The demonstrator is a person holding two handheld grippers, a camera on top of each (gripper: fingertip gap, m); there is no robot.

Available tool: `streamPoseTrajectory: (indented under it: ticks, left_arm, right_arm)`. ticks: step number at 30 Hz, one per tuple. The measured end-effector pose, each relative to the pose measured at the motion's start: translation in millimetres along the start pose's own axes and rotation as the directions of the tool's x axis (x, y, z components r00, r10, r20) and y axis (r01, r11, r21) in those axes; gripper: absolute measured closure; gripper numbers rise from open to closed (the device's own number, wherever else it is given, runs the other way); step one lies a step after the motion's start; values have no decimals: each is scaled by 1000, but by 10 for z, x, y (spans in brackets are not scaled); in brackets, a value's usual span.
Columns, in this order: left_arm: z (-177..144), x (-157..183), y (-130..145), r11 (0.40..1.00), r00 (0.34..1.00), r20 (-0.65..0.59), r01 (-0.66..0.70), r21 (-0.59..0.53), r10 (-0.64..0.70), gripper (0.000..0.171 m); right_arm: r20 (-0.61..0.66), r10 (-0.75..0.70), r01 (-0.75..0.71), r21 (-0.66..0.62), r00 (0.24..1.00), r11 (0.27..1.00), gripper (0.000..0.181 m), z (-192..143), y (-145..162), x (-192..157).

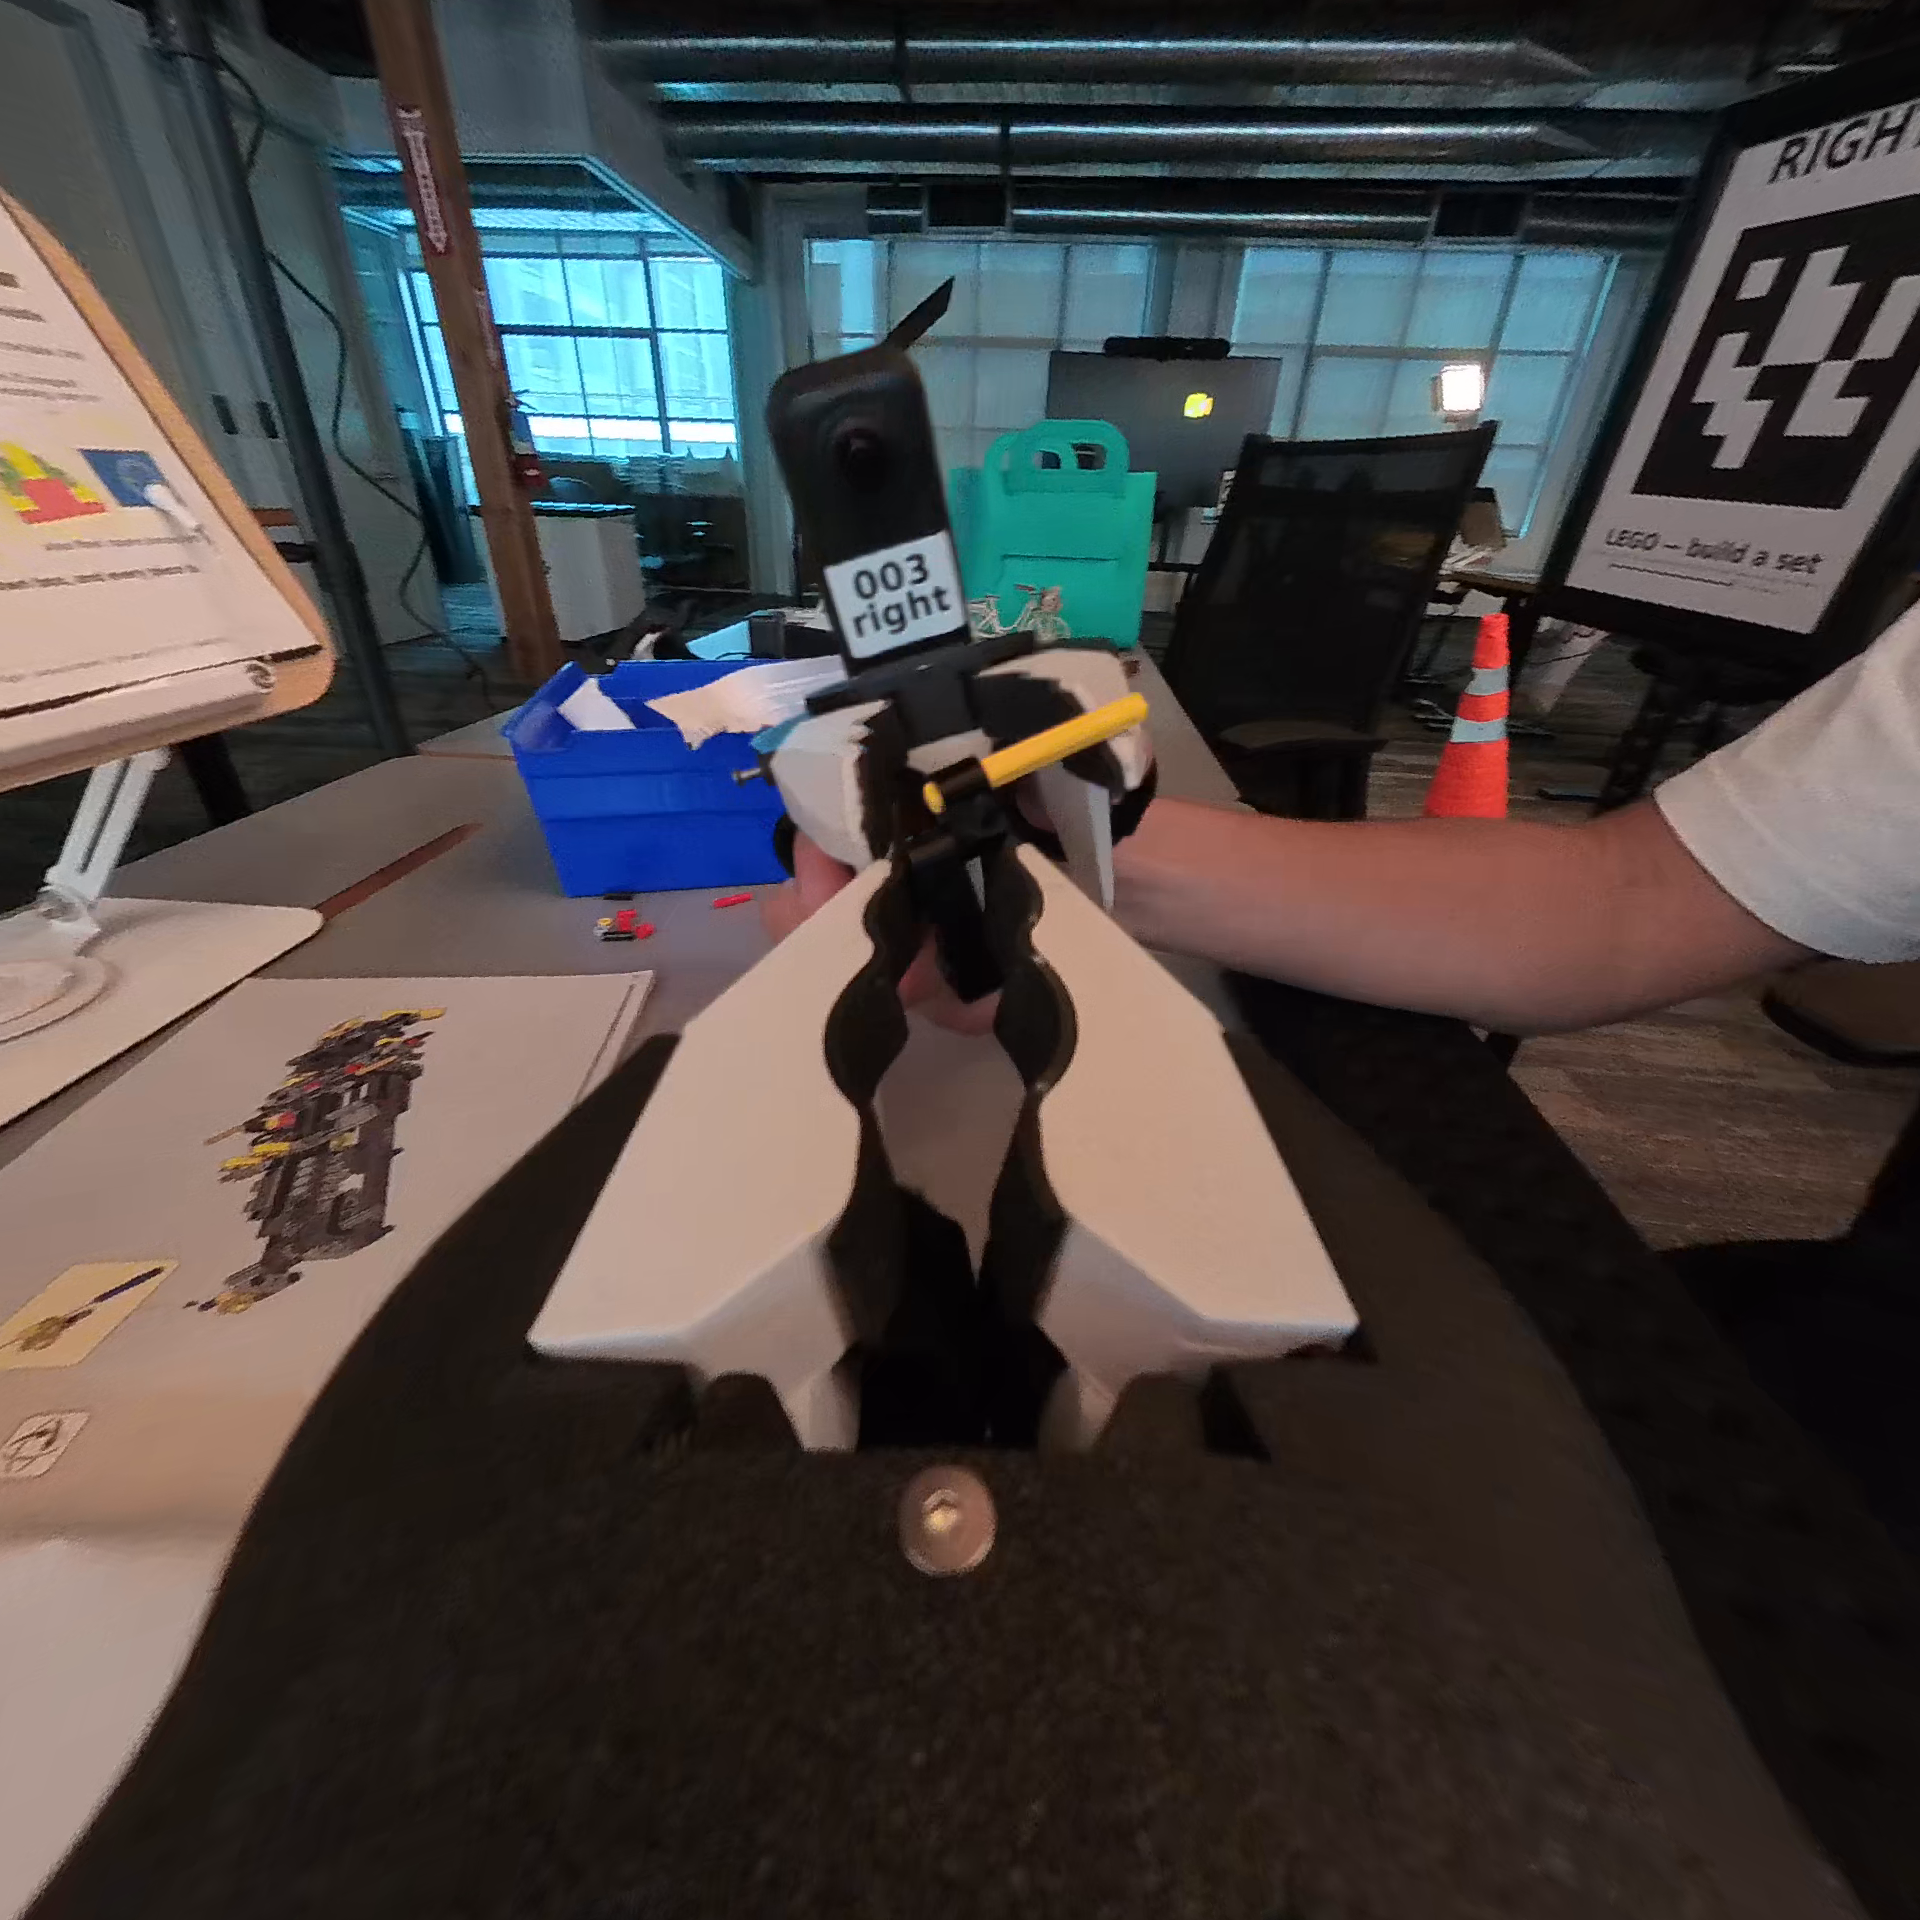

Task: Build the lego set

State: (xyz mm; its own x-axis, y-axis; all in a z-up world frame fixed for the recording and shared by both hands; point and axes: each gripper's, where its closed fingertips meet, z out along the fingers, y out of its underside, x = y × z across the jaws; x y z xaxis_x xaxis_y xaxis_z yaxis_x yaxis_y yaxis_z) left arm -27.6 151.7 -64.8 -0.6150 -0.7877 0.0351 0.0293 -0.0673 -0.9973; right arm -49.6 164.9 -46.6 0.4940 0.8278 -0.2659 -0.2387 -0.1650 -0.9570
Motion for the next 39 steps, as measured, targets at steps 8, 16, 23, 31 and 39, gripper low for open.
streamPoseTrajectory:
  ticks: [8,16,23,31,39]
  left_arm:
    - [21,70,63,999,999,-49,0,-36,-2,163]
    - [2,-27,111,998,1000,-18,8,-54,-9,162]
    - [19,-1,307,988,998,-46,-37,-152,30,162]
    - [-13,17,298,987,997,-56,-59,-152,51,162]
    - [-25,-43,363,968,991,-15,-133,-213,133,163]
  right_arm:
    - [99,86,-87,11,991,996,132,-12,37,-98]
    - [112,57,-63,55,992,996,140,-13,23,-71]
    - [144,109,-110,2,984,994,138,35,179,-65]
    - [176,47,-56,48,983,997,136,88,189,-101]
    - [53,-172,171,31,984,985,132,79,184,-8]
